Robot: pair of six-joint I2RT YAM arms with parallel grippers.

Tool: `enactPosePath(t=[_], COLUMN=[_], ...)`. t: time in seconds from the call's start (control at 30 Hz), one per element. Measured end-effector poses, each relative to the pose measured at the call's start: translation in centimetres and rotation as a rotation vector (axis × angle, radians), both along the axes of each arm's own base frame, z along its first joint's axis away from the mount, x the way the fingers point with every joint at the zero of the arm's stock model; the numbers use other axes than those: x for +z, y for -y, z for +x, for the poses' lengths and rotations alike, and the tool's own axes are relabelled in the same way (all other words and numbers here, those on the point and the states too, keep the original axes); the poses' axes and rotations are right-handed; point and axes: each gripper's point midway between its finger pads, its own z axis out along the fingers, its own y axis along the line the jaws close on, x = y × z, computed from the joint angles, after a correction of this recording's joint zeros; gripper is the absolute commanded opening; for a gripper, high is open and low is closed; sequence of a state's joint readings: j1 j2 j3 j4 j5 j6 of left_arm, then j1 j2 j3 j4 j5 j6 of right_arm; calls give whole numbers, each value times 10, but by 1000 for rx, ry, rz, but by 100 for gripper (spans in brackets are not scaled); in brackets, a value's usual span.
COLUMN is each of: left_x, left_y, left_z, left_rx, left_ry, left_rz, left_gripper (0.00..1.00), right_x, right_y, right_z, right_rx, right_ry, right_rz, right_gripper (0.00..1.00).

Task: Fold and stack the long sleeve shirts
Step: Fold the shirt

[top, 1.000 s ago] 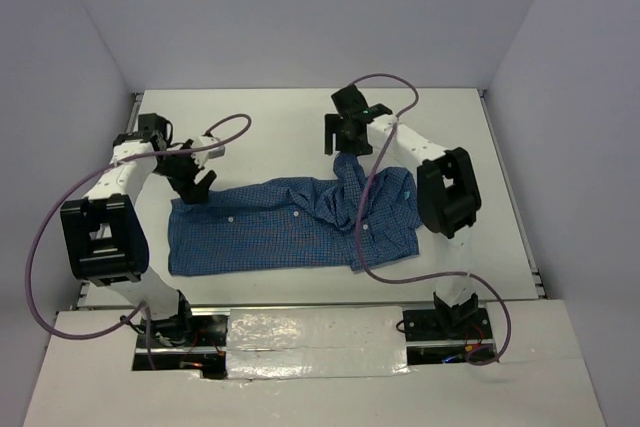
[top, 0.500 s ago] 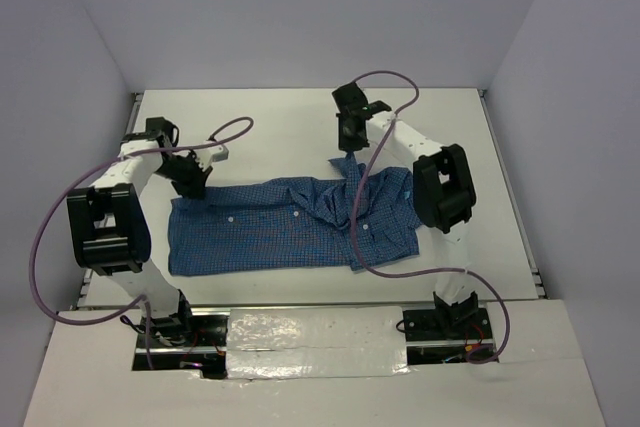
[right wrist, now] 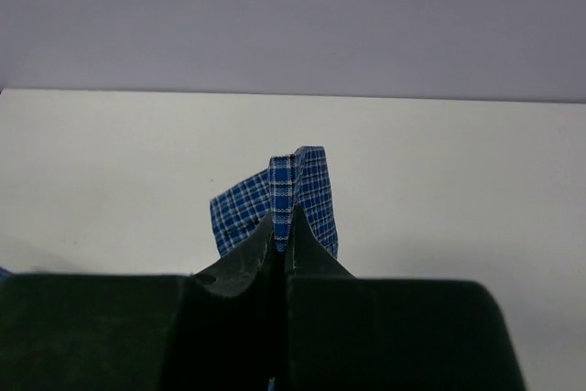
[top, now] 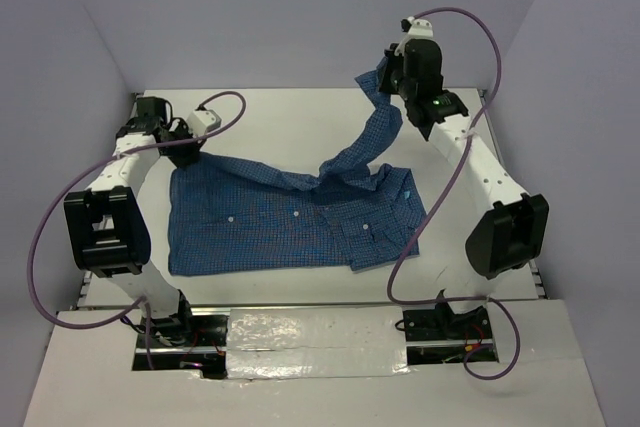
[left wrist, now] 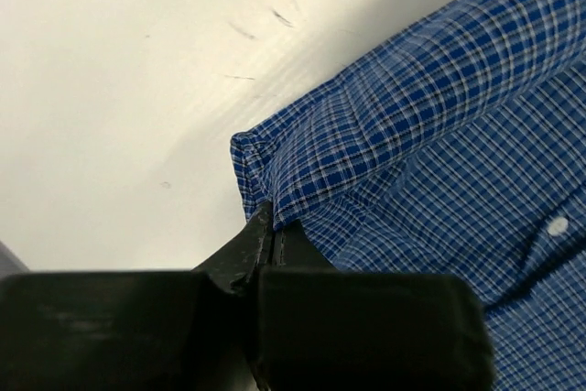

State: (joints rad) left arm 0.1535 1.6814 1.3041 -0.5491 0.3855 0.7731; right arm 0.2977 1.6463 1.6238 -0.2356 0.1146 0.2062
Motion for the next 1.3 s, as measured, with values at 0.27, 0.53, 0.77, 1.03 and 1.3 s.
enactPosePath(t=[0.27,0.53,0.77,1.03,1.3], left_x=[13,18,-4,-30,-87], left_y=[-10,-10,-3,0,-21], left_z=[24,35,12,-58,-132], left_rx=[82,98,11,-387,-769], left_ry=[95,147,117,76,-82], left_rz=[14,-4,9,200,461], left_gripper=[0,0,2,35,61], right_x=[1,73,4,-32,-57], right_y=[-7,-14,-18,-43,-51], right_z=[5,35,9,-123,-197], right_rx=[59,79,119,244,286], right_ry=[25,181,51,9,-25], right_rz=[-11,22,10,11,104], right_gripper=[0,0,0,0,0])
